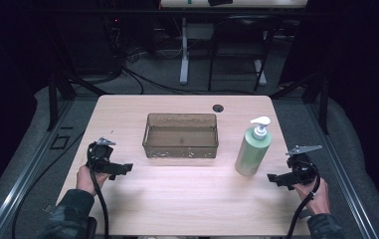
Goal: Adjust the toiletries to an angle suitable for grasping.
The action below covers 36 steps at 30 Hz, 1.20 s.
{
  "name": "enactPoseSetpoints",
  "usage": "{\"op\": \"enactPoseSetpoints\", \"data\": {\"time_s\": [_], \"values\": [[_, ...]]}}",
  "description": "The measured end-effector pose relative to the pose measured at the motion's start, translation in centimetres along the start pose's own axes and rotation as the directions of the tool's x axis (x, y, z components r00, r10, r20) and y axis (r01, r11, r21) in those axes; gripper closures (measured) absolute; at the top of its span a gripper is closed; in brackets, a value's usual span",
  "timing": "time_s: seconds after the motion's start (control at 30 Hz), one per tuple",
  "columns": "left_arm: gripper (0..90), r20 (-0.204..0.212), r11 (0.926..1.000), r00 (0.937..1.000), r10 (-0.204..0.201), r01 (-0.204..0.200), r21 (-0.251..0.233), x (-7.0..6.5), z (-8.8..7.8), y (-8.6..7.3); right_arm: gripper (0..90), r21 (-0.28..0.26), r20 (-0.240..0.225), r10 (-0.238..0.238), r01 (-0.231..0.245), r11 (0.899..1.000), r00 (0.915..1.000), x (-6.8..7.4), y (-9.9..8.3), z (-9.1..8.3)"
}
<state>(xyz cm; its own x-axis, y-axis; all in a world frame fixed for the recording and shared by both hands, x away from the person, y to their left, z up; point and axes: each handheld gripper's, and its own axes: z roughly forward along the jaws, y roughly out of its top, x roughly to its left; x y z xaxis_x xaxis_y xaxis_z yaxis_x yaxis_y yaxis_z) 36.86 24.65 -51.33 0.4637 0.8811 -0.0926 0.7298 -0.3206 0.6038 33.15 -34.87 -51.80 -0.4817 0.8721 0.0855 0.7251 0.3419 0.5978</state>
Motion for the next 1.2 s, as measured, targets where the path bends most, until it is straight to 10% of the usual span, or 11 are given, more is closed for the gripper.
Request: {"op": "enactPoseSetpoints", "data": {"time_s": [0.73,1.2], "values": [[0.1,0.005,0.9998,0.9998,0.019,-0.019,0.007,-0.2,0.2,0.2,0.0,-0.096,-0.076,-0.046,0.039,0.995,0.996,1.6,2.4,-1.0],[0.1,0.012,0.9996,0.9996,0.025,-0.025,0.013,-0.4,0.6,0.4,0.0,-0.235,-0.099,-0.094,0.068,0.97,0.9906,3.4,5.3,-1.6]]}}
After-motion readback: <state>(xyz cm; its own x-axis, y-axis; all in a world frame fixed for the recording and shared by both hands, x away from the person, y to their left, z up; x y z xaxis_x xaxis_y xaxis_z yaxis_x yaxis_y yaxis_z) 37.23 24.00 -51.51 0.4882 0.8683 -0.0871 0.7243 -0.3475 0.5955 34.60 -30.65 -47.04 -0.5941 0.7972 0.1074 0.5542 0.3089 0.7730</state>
